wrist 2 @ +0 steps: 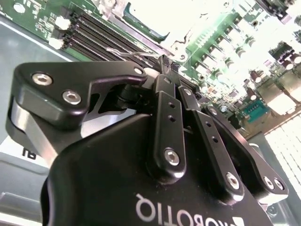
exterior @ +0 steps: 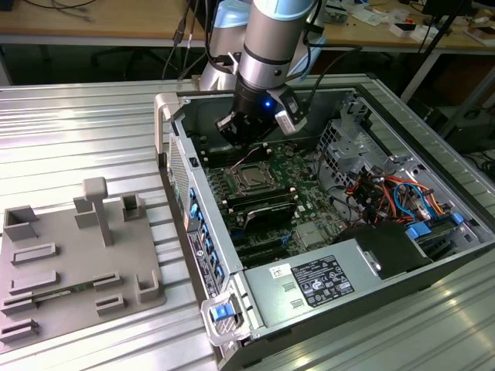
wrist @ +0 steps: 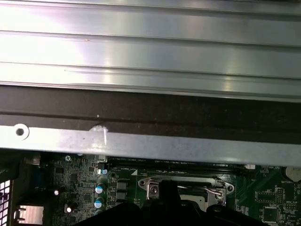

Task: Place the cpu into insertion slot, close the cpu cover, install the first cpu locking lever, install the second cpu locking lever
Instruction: 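Install the first cpu locking lever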

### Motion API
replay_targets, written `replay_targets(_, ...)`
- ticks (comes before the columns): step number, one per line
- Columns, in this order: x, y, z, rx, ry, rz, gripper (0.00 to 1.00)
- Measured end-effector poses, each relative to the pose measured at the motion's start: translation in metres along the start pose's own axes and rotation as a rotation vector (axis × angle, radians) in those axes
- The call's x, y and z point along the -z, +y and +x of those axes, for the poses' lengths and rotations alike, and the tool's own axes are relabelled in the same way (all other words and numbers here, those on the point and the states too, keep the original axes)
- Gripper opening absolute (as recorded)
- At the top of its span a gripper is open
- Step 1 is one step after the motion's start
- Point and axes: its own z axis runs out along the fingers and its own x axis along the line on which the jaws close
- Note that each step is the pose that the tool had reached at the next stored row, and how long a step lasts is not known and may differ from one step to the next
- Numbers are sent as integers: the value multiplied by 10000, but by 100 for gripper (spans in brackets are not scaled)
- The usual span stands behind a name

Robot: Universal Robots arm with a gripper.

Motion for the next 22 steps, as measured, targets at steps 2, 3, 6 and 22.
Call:
replay_targets(2, -5, -1, -12, 26, 1, 0, 11)
replay_targets(3, -8, -1, -18, 37, 2, 0, 11)
replay_targets(6, -17, -1, -35, 66, 3, 1, 11)
replay_targets(22, -26, -3, -54, 149, 5, -2, 11)
